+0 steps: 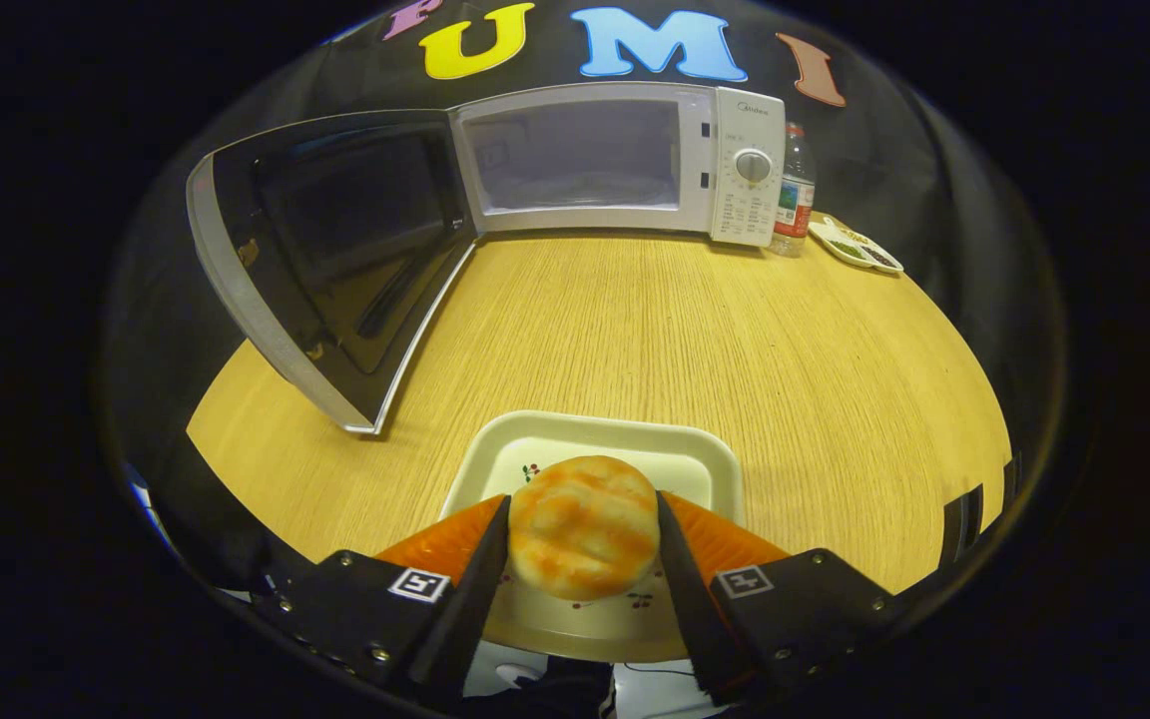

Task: Open the microwave, put the food inside, and close the microwave door.

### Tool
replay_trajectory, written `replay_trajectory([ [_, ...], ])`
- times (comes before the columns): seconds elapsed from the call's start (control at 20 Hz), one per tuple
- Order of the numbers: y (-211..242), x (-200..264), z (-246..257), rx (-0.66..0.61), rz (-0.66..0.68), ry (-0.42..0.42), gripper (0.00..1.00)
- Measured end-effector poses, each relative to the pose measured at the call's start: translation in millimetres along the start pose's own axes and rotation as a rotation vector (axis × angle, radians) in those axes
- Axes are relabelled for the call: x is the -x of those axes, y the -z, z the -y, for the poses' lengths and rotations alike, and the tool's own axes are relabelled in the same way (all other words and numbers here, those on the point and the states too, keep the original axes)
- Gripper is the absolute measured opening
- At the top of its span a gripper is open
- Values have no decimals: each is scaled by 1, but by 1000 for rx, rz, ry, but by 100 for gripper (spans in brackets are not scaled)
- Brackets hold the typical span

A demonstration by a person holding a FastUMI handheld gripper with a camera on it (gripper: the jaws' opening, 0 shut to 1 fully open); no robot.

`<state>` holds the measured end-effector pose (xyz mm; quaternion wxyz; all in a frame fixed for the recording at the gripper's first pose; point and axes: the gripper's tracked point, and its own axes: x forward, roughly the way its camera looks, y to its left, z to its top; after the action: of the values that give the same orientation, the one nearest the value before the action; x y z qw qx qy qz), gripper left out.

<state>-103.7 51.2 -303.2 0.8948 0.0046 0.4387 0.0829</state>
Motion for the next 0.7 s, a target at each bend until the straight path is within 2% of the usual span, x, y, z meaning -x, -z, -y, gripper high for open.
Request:
replay_trajectory([
  [0.05, -2, 1, -4, -21, 5, -25, 81],
  [0.1, -9, 2, -4, -45, 18, -32, 74],
  [0.7, -151, -5, -9, -252, 255, -143, 73],
])
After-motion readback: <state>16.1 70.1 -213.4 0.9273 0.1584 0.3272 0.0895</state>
